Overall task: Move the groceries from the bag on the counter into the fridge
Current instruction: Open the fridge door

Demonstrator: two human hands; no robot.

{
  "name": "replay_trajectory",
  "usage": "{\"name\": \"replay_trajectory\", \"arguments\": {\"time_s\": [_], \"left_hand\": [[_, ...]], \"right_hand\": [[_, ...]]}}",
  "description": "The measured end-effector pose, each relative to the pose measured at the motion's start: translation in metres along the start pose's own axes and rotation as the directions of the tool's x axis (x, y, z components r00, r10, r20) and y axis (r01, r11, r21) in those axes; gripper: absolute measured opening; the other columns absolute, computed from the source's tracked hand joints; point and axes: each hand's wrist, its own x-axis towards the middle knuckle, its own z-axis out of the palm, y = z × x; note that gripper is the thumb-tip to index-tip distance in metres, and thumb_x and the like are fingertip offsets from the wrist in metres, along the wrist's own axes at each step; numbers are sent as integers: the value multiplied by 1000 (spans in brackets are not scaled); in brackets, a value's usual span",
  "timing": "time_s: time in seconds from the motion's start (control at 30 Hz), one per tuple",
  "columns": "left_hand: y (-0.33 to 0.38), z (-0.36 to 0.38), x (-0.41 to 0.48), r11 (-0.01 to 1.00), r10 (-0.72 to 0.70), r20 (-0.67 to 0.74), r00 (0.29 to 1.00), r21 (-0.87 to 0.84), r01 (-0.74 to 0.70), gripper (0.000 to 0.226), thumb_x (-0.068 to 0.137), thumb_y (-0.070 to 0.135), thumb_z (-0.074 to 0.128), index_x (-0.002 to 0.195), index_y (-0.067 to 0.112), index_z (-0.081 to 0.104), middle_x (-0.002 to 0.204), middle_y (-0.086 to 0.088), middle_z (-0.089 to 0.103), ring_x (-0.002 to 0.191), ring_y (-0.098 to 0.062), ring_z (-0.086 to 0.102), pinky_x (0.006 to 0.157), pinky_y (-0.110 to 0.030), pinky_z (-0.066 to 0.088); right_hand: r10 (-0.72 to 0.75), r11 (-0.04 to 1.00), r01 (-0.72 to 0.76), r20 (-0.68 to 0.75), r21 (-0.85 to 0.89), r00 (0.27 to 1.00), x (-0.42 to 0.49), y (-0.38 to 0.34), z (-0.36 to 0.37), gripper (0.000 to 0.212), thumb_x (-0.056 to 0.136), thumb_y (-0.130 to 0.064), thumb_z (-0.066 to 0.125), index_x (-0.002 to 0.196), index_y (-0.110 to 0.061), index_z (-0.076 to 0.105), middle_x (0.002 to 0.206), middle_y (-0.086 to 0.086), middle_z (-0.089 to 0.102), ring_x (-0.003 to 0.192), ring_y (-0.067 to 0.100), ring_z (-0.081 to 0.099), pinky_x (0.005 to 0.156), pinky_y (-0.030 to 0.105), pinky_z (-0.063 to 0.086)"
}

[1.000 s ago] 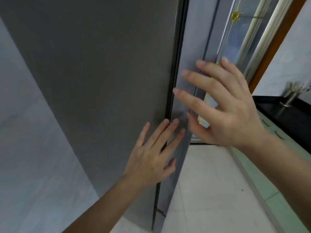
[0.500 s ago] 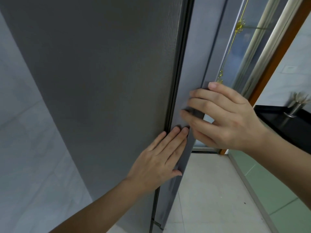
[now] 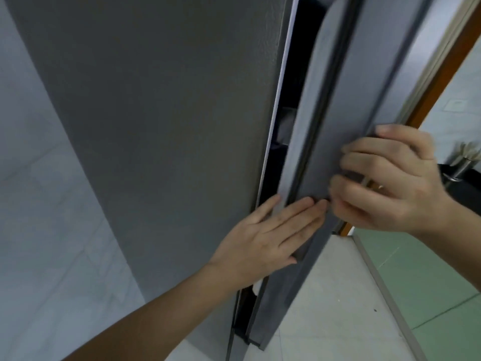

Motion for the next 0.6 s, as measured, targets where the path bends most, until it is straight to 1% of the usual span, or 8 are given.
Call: {"name": "replay_trajectory", "arguments": {"time_s": [0.07,0.17,0.27,0.37,0.4,0.47,0.53,0.6], "left_hand": [[8,1,14,998,57,-31,998,-32,-58,87,90,47,57,155,6,16,163,-8,11,151,-22,14,123,-47,17],[26,8,35,988,130,-89,988,-72,-136,77,94,42,53,154,6,21,161,-8,14,151,-22,16,123,-47,16],[47,16,60,970,193,-156,969,-116,-212,72,96,38,54,153,6,26,161,-8,17,151,-22,17,122,-48,19],[68,19,84,931,181,-265,947,-263,-252,66,95,33,60,151,9,34,159,-7,26,149,-23,25,119,-47,27],[73,22,88,913,134,-291,947,-335,-232,64,94,30,62,149,10,37,158,-8,30,148,-23,28,118,-47,30],[78,32,92,866,-24,-298,954,-484,-129,61,91,23,66,145,11,43,154,-10,37,146,-23,33,115,-47,34],[78,47,93,814,-165,-213,963,-581,11,59,88,17,66,143,8,47,153,-12,40,145,-24,34,113,-49,35],[79,65,98,782,-217,-83,973,-611,123,61,89,17,64,145,6,44,155,-10,38,145,-22,33,112,-50,35]], "right_hand": [[27,999,-26,16,-28,1000,-17,3,-16,21,69,-13,77,84,-12,62,84,14,71,93,33,64,109,44,38],[75,994,-71,48,-83,996,-42,6,-40,19,70,-10,75,84,-11,63,91,14,65,95,34,64,111,46,39],[134,984,-121,92,-132,987,-69,8,-65,17,71,-7,73,86,-8,64,84,18,69,94,35,63,109,49,42],[233,962,-208,137,-176,963,-99,13,-90,14,73,-1,69,87,-4,65,79,20,70,90,36,61,105,51,45],[274,951,-243,156,-191,949,-112,14,-99,14,73,2,68,86,-2,67,80,20,69,88,37,62,103,52,47],[384,912,-342,182,-225,905,-139,13,-114,17,70,7,66,86,1,68,83,22,69,84,41,66,96,54,50],[522,846,-478,181,-236,834,-164,5,-124,22,72,10,64,92,1,63,86,24,67,81,46,66,87,55,52],[630,773,-593,163,-226,759,-185,-7,-127,20,77,9,61,94,0,59,87,25,65,80,48,65,83,55,51]]}}
